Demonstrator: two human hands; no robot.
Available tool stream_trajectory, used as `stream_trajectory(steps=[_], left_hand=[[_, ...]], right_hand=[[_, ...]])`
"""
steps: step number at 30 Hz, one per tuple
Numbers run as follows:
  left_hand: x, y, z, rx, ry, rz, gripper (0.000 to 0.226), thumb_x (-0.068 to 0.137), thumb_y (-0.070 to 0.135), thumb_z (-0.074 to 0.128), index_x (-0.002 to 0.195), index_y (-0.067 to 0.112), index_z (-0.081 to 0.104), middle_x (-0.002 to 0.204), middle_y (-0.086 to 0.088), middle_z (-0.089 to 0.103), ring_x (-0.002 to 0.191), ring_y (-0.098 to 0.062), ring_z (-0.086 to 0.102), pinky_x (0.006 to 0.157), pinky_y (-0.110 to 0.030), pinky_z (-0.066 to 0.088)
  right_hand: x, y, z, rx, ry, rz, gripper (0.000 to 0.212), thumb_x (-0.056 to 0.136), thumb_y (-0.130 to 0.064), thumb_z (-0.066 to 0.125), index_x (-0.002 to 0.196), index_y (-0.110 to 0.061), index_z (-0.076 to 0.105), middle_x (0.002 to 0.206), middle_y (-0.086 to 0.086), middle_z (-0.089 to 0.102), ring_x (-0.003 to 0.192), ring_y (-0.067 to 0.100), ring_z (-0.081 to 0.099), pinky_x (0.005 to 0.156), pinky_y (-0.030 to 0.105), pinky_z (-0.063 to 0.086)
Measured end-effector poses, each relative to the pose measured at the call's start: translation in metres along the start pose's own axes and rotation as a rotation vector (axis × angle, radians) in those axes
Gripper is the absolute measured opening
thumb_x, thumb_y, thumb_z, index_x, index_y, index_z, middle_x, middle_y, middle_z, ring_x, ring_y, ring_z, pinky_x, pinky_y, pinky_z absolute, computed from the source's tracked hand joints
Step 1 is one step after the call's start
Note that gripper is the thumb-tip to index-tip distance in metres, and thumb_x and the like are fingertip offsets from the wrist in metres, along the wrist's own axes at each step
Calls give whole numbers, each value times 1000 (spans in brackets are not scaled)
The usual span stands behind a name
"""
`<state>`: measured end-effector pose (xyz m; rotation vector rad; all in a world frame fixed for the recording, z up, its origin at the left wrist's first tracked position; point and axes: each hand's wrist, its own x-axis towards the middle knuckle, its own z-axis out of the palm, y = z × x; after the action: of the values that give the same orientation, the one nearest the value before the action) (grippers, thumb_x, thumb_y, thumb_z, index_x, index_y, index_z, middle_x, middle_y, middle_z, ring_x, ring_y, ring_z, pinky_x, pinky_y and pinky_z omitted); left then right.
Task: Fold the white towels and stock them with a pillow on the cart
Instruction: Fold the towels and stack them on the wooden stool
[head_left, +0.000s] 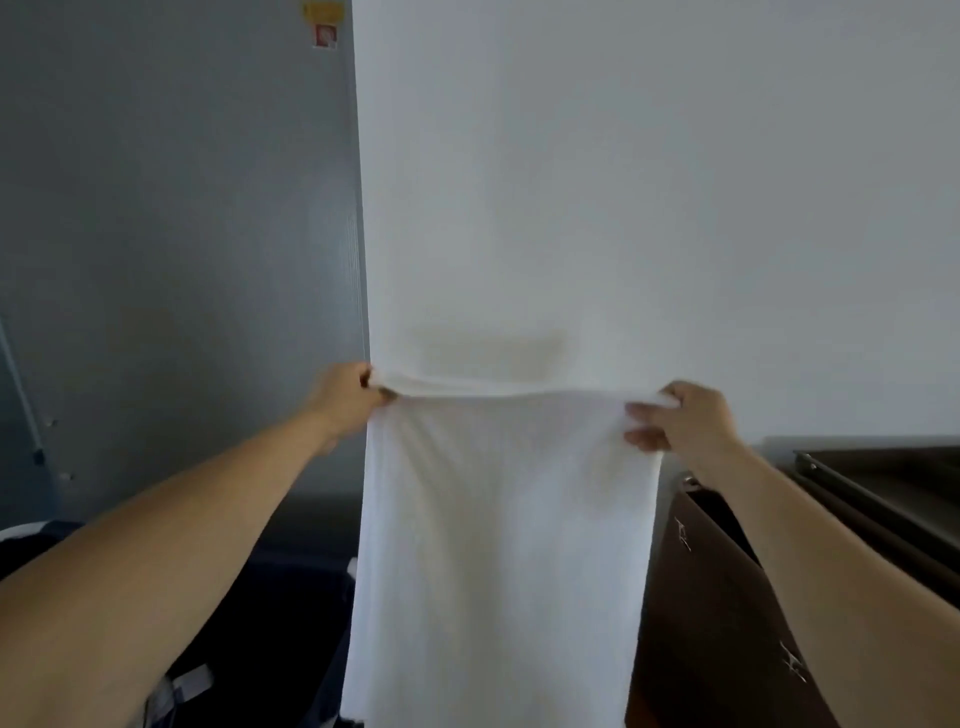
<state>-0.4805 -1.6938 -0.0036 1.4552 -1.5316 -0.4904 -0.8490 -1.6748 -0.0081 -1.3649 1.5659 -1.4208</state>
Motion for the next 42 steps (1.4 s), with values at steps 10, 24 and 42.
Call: stream_trajectory(steps=[10,24,42], left_hand=[[74,94,-50,-58,342,210,27,90,16,63,68,22,48,73,-4,54,68,-22,53,62,-32,41],[45,90,-36,-327,201,82,13,81,10,67,90,1,63,82,-8,53,53,-26,55,49,-33,57],[10,33,12,-458,171,-260,6,81,-4,62,86,-1,58,89,-9,44,81,-27,52,54,-39,61]], right_hand=[[-1,-126,-6,155,373,-426,25,74,-16,77,66,-22,54,61,-5,68,72,30,73,73,52,59],[-2,-93,-29,141,312,-337,22,77,-13,80,74,-14,58,75,13,71,64,27,74,74,54,60],[-3,-13,6,-45,186,-163,18,80,-16,72,74,-19,56,80,5,71,85,32,70,77,47,59]])
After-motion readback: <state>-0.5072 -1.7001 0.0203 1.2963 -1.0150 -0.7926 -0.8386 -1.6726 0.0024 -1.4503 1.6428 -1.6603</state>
